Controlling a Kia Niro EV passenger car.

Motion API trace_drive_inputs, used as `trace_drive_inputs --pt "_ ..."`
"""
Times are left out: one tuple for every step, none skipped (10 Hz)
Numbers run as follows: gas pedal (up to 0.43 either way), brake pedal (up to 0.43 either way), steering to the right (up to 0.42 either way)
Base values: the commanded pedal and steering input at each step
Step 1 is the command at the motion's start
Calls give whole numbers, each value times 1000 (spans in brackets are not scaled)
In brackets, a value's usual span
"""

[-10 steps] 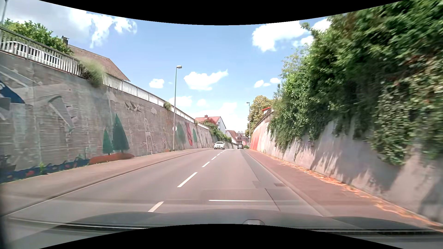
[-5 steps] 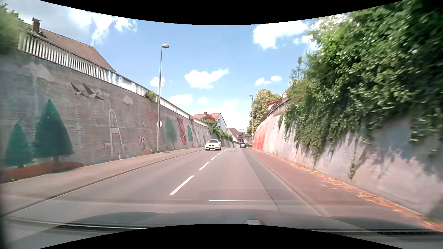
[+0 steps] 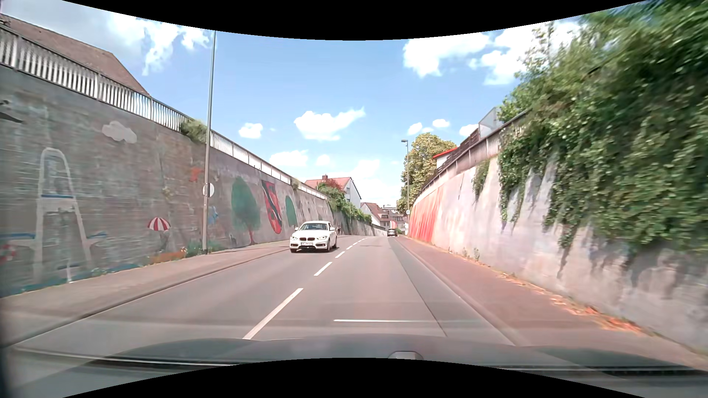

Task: Follow the waypoints while adhering to traffic rules and regulations

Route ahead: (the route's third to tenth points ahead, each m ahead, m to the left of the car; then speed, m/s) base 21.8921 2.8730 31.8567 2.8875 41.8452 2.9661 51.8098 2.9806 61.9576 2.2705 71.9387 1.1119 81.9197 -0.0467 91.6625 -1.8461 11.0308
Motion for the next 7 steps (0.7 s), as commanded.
trace_drive_inputs --pt "0 0 -1" --pt "0 0 -1" --pt "0 0 0" --pt "0 0 0" --pt "0 0 0" --pt "0 0 -1" --pt "0 0 -1"
